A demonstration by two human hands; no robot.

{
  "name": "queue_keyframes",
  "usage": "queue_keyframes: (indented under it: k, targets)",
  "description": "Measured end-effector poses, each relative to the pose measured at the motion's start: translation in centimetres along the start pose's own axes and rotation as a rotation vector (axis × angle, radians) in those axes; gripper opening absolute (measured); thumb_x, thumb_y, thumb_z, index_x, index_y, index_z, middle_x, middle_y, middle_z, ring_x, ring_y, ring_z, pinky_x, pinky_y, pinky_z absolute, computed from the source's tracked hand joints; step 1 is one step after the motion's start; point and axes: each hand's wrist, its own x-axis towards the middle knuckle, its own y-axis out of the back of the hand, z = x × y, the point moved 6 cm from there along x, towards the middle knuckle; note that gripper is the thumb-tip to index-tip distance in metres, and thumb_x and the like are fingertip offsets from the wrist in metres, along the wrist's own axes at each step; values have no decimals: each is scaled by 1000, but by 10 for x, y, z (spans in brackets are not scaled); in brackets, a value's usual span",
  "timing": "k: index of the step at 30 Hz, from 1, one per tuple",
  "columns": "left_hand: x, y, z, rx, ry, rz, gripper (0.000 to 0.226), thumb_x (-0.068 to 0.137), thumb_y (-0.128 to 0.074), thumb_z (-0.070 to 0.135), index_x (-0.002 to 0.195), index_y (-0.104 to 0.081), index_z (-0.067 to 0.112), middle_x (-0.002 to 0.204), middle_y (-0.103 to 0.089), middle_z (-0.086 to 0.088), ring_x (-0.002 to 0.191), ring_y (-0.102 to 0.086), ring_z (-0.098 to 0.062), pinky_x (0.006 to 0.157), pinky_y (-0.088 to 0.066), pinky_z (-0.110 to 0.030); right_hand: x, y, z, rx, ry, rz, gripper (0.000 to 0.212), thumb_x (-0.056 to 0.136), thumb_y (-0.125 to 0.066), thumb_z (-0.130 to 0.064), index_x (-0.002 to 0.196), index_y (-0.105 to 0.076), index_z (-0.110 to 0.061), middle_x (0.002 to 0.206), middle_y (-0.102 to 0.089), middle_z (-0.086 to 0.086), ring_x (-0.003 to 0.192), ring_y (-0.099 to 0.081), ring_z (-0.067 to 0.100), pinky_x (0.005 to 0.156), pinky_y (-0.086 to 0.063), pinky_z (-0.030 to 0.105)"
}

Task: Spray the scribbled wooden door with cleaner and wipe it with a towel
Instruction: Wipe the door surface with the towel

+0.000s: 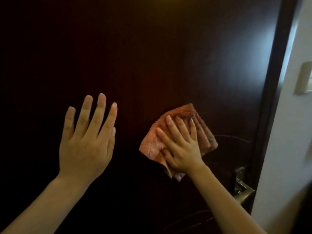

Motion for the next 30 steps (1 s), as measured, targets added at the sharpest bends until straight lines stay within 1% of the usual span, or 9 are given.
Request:
queue_keyframes:
  k: [3, 5, 10, 15, 17, 19, 23, 26, 30]
  targets:
    - [-2, -2, 6, -29, -14, -22, 52, 95, -34, 27, 143, -29, 6, 152, -16, -15, 144, -1, -27, 117, 2, -44, -7, 2, 44, 44, -290, 67, 50, 98, -23, -44, 146, -17, -33, 157, -6, -2, 144, -1, 19, 115, -4, 49]
    - [-3, -4, 11, -25, -31, -47, 55, 95, -32, 30, 144, -26, 7, 153, -13, -15, 144, 1, -27, 117, 3, -43, -14, 3, 61, 81, -582, 114, 52, 98, -25, -38, 147, -14, -25, 153, -13, 4, 142, -4, 20, 114, -6, 51]
    - [-4, -9, 15, 14, -21, -60, 58, 96, -30, 31, 147, -17, 8, 154, -8, -16, 144, 5, -28, 117, 5, -43, 7, 1, 16, 232, -947, 156, 67, 81, -30, -29, 143, -8, -17, 151, -4, 4, 142, -1, 25, 113, 2, 56]
    - [-9, -10, 26, 35, -25, -43, 57, 96, -32, 29, 146, -17, 6, 153, -11, -17, 143, 5, -28, 116, 3, -44, 24, 0, -61, 238, -660, 3, 74, 85, -33, -52, 146, -9, -18, 155, 2, 7, 142, 8, 28, 111, 9, 54]
    - [-14, -11, 35, 28, -49, -39, 56, 96, -31, 28, 145, -17, 4, 152, -14, -13, 144, 3, -26, 117, 1, -43, 18, -1, -59, 148, -557, -37, 71, 88, -28, -58, 145, -12, -19, 153, -3, 10, 142, 2, 30, 111, 3, 57]
    - [-17, -13, 36, 34, -54, -32, 56, 96, -32, 25, 145, -18, 3, 152, -14, -11, 144, 1, -25, 117, 0, -42, 12, -1, -44, 81, -406, -50, 63, 92, -24, -55, 144, -19, -19, 151, -12, 12, 142, -4, 29, 111, -4, 59]
    - [-18, -13, 33, 16, -36, -34, 56, 95, -35, 26, 145, -21, 5, 153, -15, -14, 144, -1, -26, 117, -1, -43, -8, 1, 5, 28, -157, -74, 65, 80, -40, -44, 141, -27, -25, 148, -20, 9, 140, -11, 28, 110, -5, 57]
    - [-16, -13, 36, -18, -1, -31, 55, 95, -34, 26, 145, -22, 6, 153, -15, -16, 144, -2, -27, 116, 0, -44, -28, 4, 68, 17, -306, -51, 69, 79, -42, -42, 143, -21, -27, 150, -21, 12, 140, -10, 29, 110, -4, 56]
    - [-12, -14, 42, 2, 39, -23, 54, 96, -34, 25, 146, -23, 7, 153, -16, -17, 144, 1, -29, 116, 3, -46, -65, 8, 135, 98, -731, -2, 69, 85, -35, -42, 147, -9, -25, 152, -10, 6, 141, -1, 20, 112, -3, 60]
